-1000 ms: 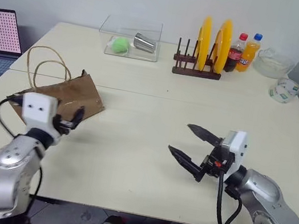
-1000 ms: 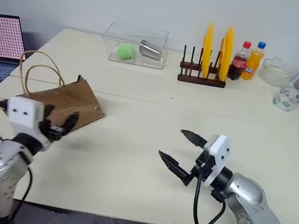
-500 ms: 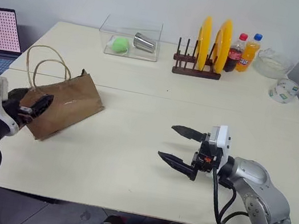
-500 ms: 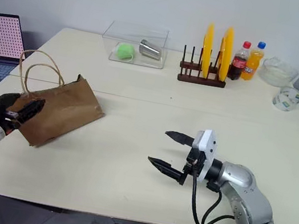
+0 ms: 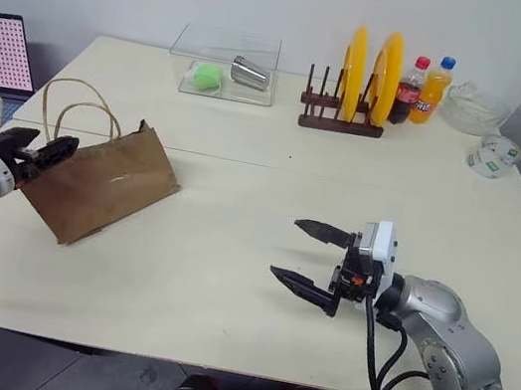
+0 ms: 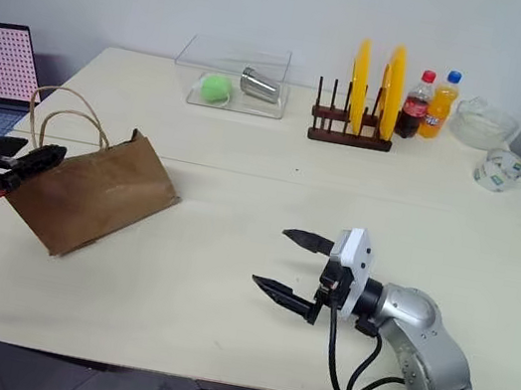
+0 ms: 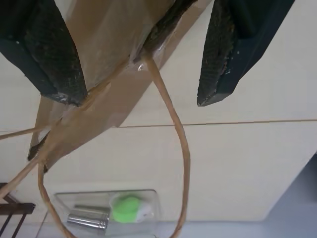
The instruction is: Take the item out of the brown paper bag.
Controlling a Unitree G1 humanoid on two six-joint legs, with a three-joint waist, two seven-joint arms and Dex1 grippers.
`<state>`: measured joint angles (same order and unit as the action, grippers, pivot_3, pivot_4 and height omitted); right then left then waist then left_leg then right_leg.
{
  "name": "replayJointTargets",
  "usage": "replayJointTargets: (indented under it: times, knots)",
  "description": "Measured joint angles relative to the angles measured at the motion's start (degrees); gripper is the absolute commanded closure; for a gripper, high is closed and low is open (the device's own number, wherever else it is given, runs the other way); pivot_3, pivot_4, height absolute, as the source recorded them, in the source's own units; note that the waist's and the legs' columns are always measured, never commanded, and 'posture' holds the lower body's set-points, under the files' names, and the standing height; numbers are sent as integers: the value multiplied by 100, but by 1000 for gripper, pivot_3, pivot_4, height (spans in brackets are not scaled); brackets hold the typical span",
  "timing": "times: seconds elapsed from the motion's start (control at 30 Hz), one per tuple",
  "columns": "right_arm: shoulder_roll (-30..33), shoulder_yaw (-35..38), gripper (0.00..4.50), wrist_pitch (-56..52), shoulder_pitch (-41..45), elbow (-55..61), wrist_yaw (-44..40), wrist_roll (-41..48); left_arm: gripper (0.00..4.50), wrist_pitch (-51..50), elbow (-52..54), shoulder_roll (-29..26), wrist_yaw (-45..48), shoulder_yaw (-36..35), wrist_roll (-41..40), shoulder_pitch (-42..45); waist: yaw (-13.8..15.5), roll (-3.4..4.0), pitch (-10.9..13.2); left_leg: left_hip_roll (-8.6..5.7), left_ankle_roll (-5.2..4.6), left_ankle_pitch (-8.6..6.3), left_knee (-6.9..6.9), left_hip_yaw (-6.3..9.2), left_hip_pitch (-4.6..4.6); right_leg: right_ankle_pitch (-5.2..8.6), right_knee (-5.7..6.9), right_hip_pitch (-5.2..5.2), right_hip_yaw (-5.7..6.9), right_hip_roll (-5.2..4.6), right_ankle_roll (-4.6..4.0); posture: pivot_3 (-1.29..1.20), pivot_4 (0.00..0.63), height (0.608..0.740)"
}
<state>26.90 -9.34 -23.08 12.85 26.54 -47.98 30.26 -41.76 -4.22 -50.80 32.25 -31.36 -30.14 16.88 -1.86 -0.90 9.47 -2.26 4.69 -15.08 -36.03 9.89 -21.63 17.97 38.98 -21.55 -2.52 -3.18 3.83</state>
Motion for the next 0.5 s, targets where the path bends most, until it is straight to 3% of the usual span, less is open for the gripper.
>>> replayJointTargets:
  times: [0.5]
  knots:
    - [133, 14, 0, -352, 72, 276, 109, 37, 865, 398, -1465, -210, 345, 573, 465, 1283, -9, -4, -1, -2, 1, 1, -3, 0, -20, -3, 6, -22, 1, 0, -5, 0, 150, 740]
